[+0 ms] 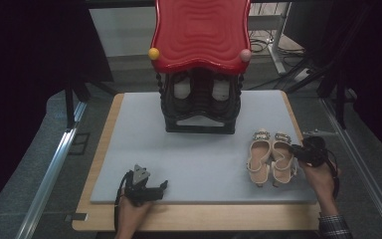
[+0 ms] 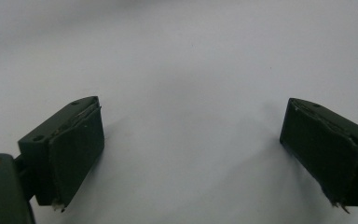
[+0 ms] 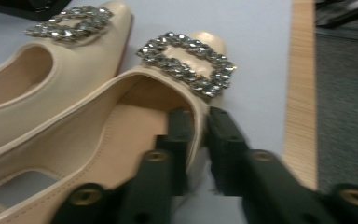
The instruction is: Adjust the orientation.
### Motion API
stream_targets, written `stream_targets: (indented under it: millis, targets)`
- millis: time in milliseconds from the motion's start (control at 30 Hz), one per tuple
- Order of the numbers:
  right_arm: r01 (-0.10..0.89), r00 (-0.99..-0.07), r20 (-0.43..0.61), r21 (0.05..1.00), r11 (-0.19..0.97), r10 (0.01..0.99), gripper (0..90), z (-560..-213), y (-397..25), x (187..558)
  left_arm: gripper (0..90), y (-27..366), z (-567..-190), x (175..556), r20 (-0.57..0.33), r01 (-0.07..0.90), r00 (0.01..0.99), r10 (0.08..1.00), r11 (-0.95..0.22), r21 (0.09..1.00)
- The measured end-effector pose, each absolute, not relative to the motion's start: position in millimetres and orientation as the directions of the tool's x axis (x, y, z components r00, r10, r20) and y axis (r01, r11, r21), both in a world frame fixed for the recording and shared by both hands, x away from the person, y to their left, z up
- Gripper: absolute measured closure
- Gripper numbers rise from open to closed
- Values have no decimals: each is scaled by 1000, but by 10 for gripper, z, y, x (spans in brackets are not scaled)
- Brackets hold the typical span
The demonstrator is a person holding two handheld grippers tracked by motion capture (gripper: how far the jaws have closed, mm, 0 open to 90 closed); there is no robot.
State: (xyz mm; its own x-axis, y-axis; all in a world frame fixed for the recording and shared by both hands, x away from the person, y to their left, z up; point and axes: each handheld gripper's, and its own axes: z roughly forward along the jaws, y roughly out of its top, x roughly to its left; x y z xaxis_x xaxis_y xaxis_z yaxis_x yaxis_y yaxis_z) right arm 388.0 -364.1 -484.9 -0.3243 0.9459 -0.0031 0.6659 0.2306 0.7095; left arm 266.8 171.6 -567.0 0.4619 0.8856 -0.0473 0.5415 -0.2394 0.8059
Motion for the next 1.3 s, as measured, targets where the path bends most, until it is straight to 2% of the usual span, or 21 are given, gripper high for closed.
stream_targets:
  millis: [100, 233, 300, 400, 500, 767, 967, 1067, 1300]
  targets:
    - [668, -315, -44, 699, 255, 948, 857, -4819, -3641, 3850, 59, 1716, -5670, 2668, -47, 542, 462, 886, -239, 806]
    - [662, -320, -34, 707, 249, 947, 849, -4804, -3709, 3814, 59, 1715, -5669, 2668, -49, 543, 460, 886, -238, 805]
    - [646, -331, -18, 725, 240, 944, 814, -4798, -3734, 3800, 59, 1714, -5670, 2669, -48, 543, 460, 887, -237, 806]
    - [623, -320, -12, 751, 220, 947, 712, -4732, -3782, 3770, 59, 1713, -5670, 2669, -48, 543, 459, 887, -237, 806]
    - [618, -285, -20, 761, 199, 958, 692, -4690, -3844, 3750, 59, 1712, -5670, 2669, -48, 543, 458, 888, -237, 806]
    - [682, -246, -10, 709, 180, 969, 740, -5028, -3898, 3806, 59, 1712, -5670, 2669, -48, 543, 458, 888, -236, 806]
    - [685, -242, 46, 715, 138, 969, 894, -5121, -3846, 3787, 59, 1711, -5670, 2669, -49, 543, 457, 888, -235, 806]
    - [677, -226, 31, 723, 134, 974, 897, -5132, -3801, 3772, 59, 1710, -5670, 2670, -49, 543, 457, 888, -235, 806]
    - [682, -244, 78, 722, 114, 967, 898, -5146, -3759, 3766, 58, 1709, -5669, 2670, -49, 544, 456, 889, -235, 805]
